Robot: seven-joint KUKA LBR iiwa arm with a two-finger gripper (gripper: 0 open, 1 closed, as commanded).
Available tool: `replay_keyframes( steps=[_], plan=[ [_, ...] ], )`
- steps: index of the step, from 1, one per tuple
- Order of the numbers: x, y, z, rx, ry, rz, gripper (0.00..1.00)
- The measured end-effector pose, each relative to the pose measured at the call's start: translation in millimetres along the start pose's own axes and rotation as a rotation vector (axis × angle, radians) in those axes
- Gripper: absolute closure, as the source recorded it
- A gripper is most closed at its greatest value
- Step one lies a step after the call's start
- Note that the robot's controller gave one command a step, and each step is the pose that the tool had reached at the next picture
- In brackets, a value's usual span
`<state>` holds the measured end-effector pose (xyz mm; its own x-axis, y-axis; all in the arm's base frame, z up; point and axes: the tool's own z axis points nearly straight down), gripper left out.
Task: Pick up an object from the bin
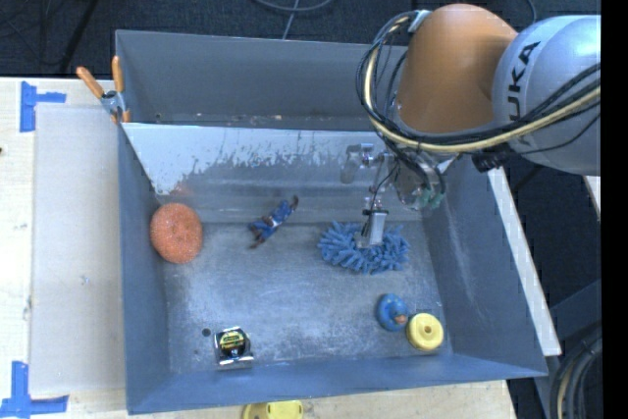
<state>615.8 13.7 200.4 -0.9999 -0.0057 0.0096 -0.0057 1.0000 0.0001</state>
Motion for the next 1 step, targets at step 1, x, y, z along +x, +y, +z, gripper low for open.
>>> replay_keyframes(
  steps=[1],
  plan=[
    [-1.5, 0.0, -4.8, 0.000, -0.008, 0.000, 0.00]
  ],
)
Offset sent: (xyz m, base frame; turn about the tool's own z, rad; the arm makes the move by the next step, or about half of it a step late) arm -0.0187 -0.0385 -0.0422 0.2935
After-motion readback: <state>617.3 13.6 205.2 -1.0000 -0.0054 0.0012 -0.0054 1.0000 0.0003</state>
